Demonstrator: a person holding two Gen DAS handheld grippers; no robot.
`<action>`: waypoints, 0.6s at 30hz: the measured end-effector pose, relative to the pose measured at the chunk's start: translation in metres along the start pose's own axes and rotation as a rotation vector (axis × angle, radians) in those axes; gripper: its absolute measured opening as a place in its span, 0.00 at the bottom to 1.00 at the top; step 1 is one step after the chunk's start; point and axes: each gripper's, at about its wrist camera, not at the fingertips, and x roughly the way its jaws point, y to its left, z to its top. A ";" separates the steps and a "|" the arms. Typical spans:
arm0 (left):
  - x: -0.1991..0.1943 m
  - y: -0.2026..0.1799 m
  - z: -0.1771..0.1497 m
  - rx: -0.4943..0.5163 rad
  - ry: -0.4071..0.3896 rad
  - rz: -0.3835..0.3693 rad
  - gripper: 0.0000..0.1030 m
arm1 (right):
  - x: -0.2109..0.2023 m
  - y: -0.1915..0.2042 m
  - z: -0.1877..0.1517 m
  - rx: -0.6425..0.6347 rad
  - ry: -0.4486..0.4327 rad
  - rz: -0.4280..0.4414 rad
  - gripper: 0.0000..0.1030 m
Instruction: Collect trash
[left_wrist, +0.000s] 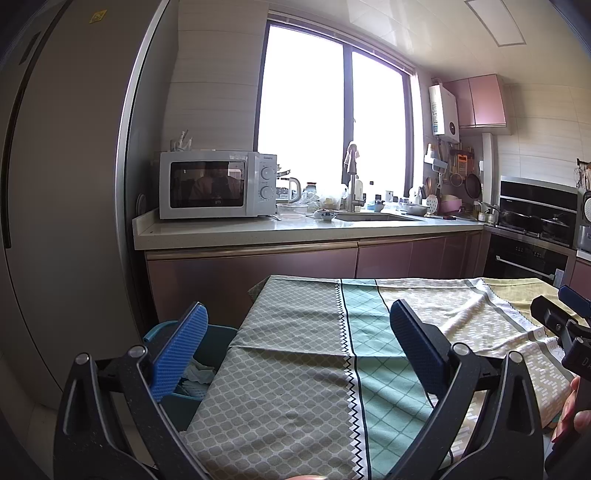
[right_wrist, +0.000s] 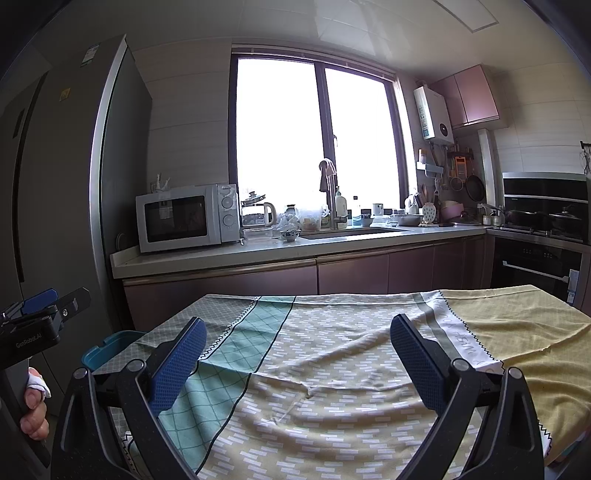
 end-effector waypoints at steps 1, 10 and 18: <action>0.000 0.000 0.000 0.000 -0.001 0.000 0.95 | 0.000 0.000 0.000 0.001 -0.002 0.000 0.94; 0.000 0.000 0.000 -0.002 0.000 -0.001 0.95 | 0.001 0.000 0.001 0.002 0.000 -0.001 0.94; 0.001 -0.001 0.000 0.000 0.000 0.000 0.95 | 0.001 0.000 0.000 0.003 0.000 -0.002 0.94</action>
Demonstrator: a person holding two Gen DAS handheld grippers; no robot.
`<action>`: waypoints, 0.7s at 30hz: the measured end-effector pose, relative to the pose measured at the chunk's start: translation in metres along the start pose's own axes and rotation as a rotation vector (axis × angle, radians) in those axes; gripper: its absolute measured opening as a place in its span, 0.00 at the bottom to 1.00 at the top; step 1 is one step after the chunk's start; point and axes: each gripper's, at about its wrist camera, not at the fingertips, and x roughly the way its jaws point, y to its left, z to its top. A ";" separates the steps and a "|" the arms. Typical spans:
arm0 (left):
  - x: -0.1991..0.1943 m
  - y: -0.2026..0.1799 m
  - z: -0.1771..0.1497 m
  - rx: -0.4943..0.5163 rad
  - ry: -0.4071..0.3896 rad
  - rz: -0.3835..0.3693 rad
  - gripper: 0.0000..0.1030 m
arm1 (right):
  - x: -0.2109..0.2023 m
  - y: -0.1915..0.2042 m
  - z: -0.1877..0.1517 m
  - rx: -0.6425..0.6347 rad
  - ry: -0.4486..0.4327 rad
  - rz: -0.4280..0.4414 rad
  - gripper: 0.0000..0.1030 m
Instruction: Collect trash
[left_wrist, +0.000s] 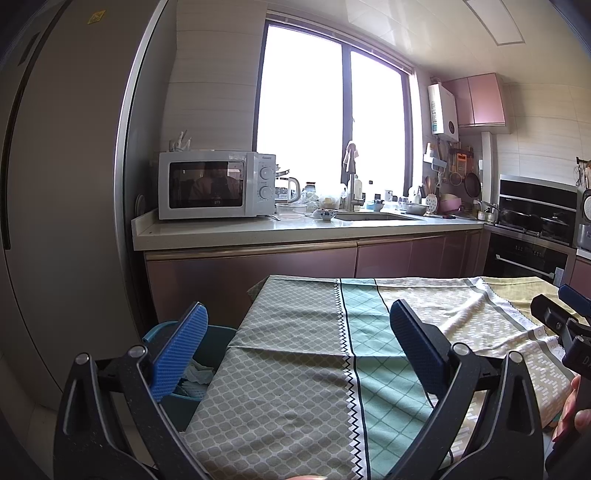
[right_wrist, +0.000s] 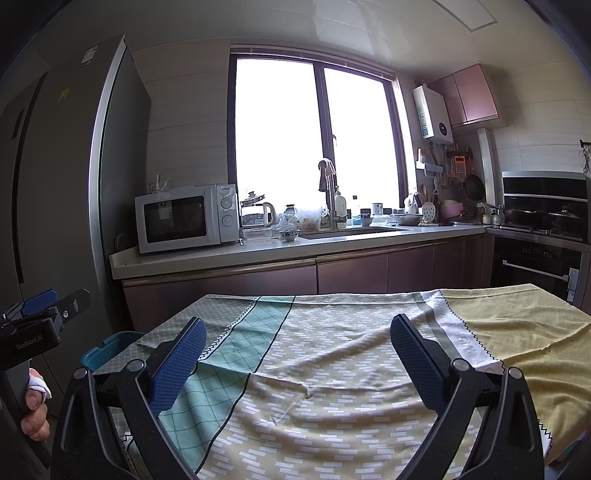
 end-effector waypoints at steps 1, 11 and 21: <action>0.000 0.000 0.000 0.000 0.000 0.000 0.95 | 0.000 0.000 0.000 0.001 -0.001 0.001 0.94; 0.000 0.000 0.000 -0.001 0.000 -0.001 0.95 | 0.001 -0.001 -0.001 0.002 -0.001 0.000 0.94; 0.001 -0.001 -0.001 0.000 0.003 -0.002 0.95 | 0.001 -0.001 -0.001 0.002 -0.002 0.000 0.94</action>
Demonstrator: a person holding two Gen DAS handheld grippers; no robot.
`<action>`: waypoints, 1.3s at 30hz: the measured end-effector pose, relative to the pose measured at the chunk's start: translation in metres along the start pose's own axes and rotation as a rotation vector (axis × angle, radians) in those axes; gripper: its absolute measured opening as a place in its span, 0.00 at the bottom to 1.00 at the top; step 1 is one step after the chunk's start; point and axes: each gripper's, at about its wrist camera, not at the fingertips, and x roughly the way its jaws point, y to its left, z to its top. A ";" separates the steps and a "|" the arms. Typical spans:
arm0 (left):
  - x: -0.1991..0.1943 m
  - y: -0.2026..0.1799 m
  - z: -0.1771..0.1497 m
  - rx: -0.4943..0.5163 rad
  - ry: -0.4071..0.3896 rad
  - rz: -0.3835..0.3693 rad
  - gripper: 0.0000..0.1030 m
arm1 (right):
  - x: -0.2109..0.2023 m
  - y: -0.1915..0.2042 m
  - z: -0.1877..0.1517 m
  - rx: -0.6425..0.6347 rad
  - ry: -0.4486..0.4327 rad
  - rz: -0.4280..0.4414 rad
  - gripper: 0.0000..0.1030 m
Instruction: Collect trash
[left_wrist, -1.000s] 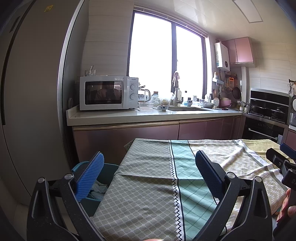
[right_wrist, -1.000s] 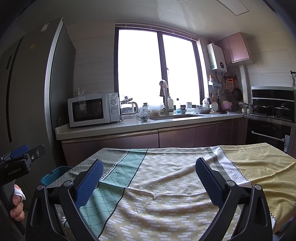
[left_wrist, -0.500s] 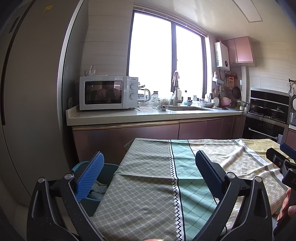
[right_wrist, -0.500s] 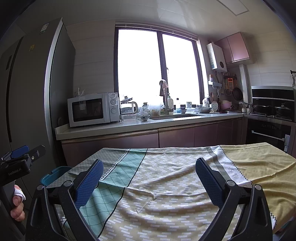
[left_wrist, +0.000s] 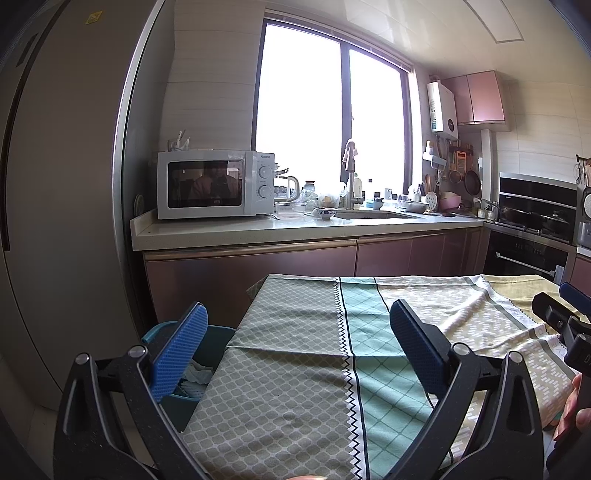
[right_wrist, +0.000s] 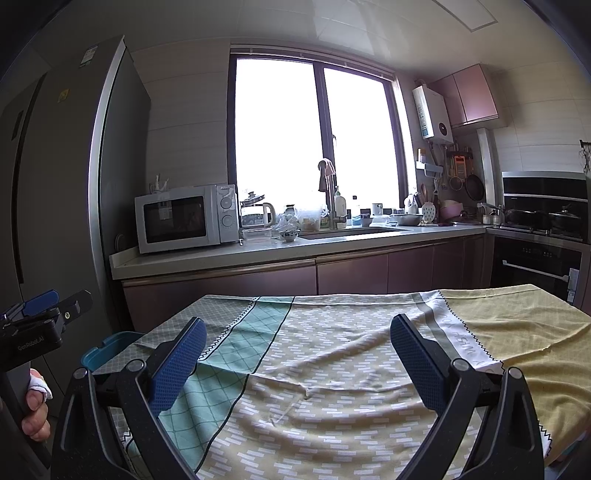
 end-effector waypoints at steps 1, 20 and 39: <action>0.000 0.000 0.000 -0.001 0.000 0.000 0.95 | 0.000 0.000 0.000 0.001 -0.001 0.000 0.94; 0.006 -0.003 -0.004 0.001 0.007 -0.004 0.95 | 0.001 -0.003 0.000 0.005 0.002 0.001 0.94; 0.045 -0.012 -0.011 0.006 0.125 -0.015 0.95 | 0.016 -0.015 -0.001 0.012 0.048 0.003 0.94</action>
